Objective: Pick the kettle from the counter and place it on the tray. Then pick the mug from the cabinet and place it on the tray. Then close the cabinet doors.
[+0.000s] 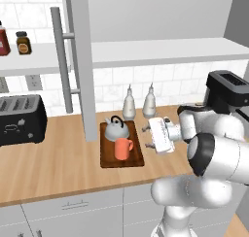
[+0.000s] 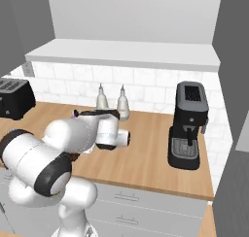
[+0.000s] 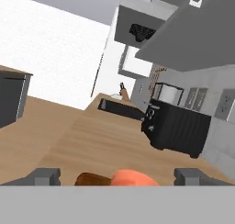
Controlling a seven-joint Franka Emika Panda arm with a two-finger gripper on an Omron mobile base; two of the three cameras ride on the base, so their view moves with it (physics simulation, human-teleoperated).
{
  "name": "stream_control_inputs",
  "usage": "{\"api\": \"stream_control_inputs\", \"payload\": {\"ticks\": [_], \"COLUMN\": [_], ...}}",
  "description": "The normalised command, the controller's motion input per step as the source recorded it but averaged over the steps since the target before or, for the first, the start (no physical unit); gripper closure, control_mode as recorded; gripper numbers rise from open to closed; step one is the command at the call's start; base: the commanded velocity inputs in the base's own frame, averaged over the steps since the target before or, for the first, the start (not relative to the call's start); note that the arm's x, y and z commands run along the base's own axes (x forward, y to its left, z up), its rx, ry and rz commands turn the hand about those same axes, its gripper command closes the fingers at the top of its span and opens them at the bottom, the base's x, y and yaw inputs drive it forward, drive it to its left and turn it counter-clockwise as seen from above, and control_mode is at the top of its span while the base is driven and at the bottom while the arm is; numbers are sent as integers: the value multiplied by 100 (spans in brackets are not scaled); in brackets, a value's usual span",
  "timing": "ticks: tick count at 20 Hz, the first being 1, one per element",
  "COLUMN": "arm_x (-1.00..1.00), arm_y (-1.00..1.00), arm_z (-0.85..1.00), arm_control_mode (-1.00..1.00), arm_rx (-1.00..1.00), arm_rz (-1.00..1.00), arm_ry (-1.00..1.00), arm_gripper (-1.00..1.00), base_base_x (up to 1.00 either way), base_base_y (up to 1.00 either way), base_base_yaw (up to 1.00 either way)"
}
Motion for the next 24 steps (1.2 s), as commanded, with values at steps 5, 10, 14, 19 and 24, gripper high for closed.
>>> {"api": "stream_control_inputs", "payload": {"ticks": [5, 10, 14, 19, 24], "arm_x": [-69, -77, -69, -54, -31], "arm_y": [-20, -7, 11, 7, -10], "arm_z": [70, 64, 42, 46, 31], "arm_control_mode": [-100, -100, -100, -100, -100], "arm_rx": [0, 0, -3, -5, -2], "arm_rz": [-17, -18, -19, -18, -18], "arm_ry": [-1, 0, 0, -1, -1], "arm_gripper": [-100, -100, -100, -100, -100], "base_base_x": [0, 0, 0, 0, 0], "base_base_y": [0, 0, 0, 0, 0], "base_base_yaw": [0, 0, 0, 0, 0]}}
